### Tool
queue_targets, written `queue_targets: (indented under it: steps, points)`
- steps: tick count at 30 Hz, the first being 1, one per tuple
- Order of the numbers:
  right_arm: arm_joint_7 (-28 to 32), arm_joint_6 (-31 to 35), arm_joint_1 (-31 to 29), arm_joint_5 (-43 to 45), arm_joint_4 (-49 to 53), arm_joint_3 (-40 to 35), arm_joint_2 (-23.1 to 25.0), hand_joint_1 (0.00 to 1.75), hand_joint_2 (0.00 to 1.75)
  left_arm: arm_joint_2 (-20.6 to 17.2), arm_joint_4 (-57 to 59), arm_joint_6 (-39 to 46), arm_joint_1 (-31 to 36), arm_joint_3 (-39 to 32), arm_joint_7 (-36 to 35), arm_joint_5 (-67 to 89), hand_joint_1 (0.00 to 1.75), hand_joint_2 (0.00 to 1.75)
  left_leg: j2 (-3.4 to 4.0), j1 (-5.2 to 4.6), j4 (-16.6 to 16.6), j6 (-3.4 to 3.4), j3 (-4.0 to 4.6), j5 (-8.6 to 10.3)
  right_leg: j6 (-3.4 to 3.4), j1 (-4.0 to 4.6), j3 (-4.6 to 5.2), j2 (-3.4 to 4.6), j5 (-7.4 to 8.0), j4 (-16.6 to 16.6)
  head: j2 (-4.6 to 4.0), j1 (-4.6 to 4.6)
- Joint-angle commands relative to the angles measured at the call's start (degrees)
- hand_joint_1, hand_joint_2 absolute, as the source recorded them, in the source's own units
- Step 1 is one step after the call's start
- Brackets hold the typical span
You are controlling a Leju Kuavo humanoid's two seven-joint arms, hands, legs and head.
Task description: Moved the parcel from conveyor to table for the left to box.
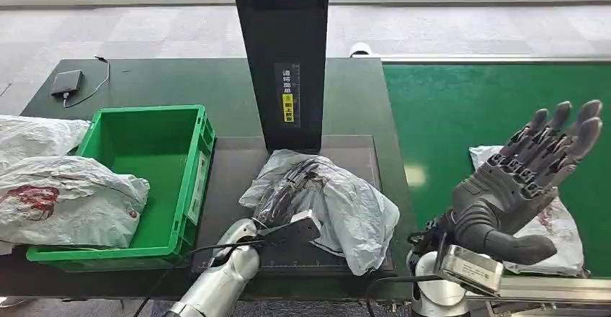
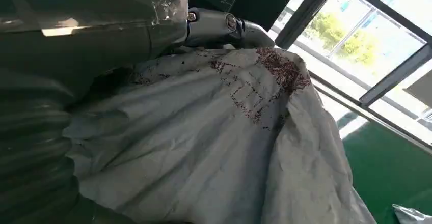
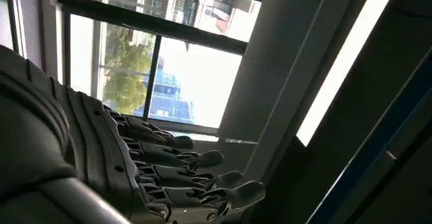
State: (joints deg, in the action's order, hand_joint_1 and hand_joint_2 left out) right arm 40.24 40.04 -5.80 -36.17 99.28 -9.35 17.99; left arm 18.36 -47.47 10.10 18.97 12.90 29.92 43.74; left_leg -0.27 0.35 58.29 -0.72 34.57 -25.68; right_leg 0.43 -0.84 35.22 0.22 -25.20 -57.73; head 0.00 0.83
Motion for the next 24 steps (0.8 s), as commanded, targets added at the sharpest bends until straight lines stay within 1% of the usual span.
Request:
queue_targets:
  steps: [1,3,4,5,9,10,12,13,14,16,19,21,22,23,24]
  points:
    - [-0.2,0.0,5.2,1.1,1.6,-2.8,2.0,0.0,0.0,-1.3,6.0,-0.2,2.6,0.0,-0.1,-0.2,0.0,1.75,-0.06,0.02,-0.1,-0.01,-0.21,-0.02,-0.04,0.02,-0.24,-0.09,-0.04,0.1,0.0,0.0]
    - [-0.2,0.0,4.6,1.1,0.8,-2.9,2.0,0.0,0.0,-1.7,6.2,0.1,2.5,0.5,-1.5,1.2,0.0,1.75,-0.02,0.03,-0.1,-0.01,-0.23,-0.02,-0.05,0.04,-0.26,-0.06,-0.04,0.1,0.0,0.0]
    - [-0.2,0.0,4.5,1.1,0.7,-2.9,2.0,0.0,0.0,-2.0,6.3,1.1,2.3,1.2,-2.8,3.0,0.03,1.75,-0.01,0.01,-0.1,-0.01,-0.18,-0.01,-0.04,0.01,-0.2,-0.04,-0.03,0.1,-0.02,0.0]
    - [-0.2,0.0,4.6,1.0,0.9,-2.8,2.0,0.0,0.0,-1.8,5.9,2.2,2.0,1.0,-2.9,3.3,1.75,1.75,-0.01,0.03,-0.2,-0.02,-0.32,-0.03,-0.07,0.04,-0.34,-0.05,-0.04,0.2,-0.02,0.0]
    - [-0.2,0.0,4.8,0.8,1.0,-2.9,2.0,0.0,0.0,-1.6,5.4,2.9,1.7,0.3,-2.8,2.9,1.75,1.75,0.0,0.01,-0.1,-0.01,-0.16,-0.02,-0.03,0.01,-0.19,-0.03,-0.02,0.1,0.0,0.0]
    - [-0.2,0.0,4.8,0.8,1.0,-2.9,2.0,0.0,0.0,-1.6,5.4,2.9,1.7,0.3,-2.8,2.9,1.75,1.75,0.0,0.02,-0.2,-0.02,-0.3,-0.04,-0.06,0.03,-0.32,-0.04,-0.05,0.2,0.0,0.0]
    - [-0.2,0.0,5.5,0.2,1.5,-2.9,2.0,0.0,0.0,-1.3,4.4,3.5,1.2,-0.5,-2.7,2.6,1.75,1.75,-0.02,0.02,-0.1,-0.01,-0.19,-0.02,-0.04,0.02,-0.22,-0.05,-0.03,0.1,0.0,0.0]
    - [-0.2,0.0,5.5,0.2,1.5,-2.9,2.0,0.0,0.0,-1.3,4.4,3.5,1.2,-0.5,-2.7,2.6,1.75,1.75,-0.02,0.04,-0.2,-0.01,-0.34,-0.04,-0.06,0.05,-0.39,-0.08,-0.05,0.2,0.0,0.0]
    - [-0.2,0.0,5.6,-1.1,1.9,-2.1,2.0,0.0,0.0,-1.3,3.7,3.8,0.9,-0.7,-2.7,2.9,1.75,1.75,-0.02,0.02,-0.2,-0.01,-0.27,-0.04,-0.05,0.02,-0.31,-0.07,-0.05,0.1,0.0,0.0]
    - [-0.2,0.0,5.7,-2.2,0.4,-1.9,2.0,0.0,0.0,-1.1,2.6,3.9,0.4,-1.5,-2.5,2.9,1.75,1.75,-0.02,0.02,-0.1,0.0,-0.18,-0.02,-0.03,0.02,-0.22,-0.06,-0.03,0.1,0.0,0.0]
    - [-0.2,0.0,5.1,-2.3,-0.8,-1.5,2.0,0.0,0.0,-1.0,0.2,5.5,-0.5,-2.4,-3.1,3.7,1.75,1.75,0.03,0.05,-0.2,-0.01,-0.34,-0.05,-0.05,0.05,-0.38,-0.02,-0.04,0.2,0.0,0.0]
    - [-0.2,0.0,5.5,-2.7,-0.4,-0.8,2.0,0.0,0.0,-0.4,-1.3,8.5,-0.9,-3.7,-4.7,4.7,1.75,1.75,0.01,0.03,-0.1,-0.01,-0.19,-0.03,-0.03,0.03,-0.24,-0.03,-0.02,0.1,-0.02,0.0]
    - [-0.2,0.0,5.5,-3.1,-0.3,-0.7,2.0,0.0,0.0,-0.4,-1.2,8.8,-0.7,-3.8,-5.1,5.0,1.75,1.75,0.02,0.05,-0.2,-0.01,-0.39,-0.05,-0.06,0.06,-0.45,-0.04,-0.04,0.3,0.0,0.0]
    - [-0.2,0.0,5.7,-5.5,0.7,-0.2,2.0,0.0,0.0,-0.4,-0.5,12.2,-0.1,-4.6,-7.7,7.2,1.75,1.75,-0.02,0.05,-0.2,0.0,-0.28,-0.04,-0.05,0.06,-0.35,-0.07,-0.04,0.2,0.0,0.02]
    - [-0.2,0.0,5.9,-5.9,0.8,-0.5,2.0,0.0,0.0,-0.4,-0.3,12.9,0.3,-5.3,-7.9,7.0,1.75,1.75,-0.02,0.02,-0.1,-0.01,-0.23,-0.02,-0.04,0.03,-0.28,-0.06,-0.03,0.1,-0.02,0.0]
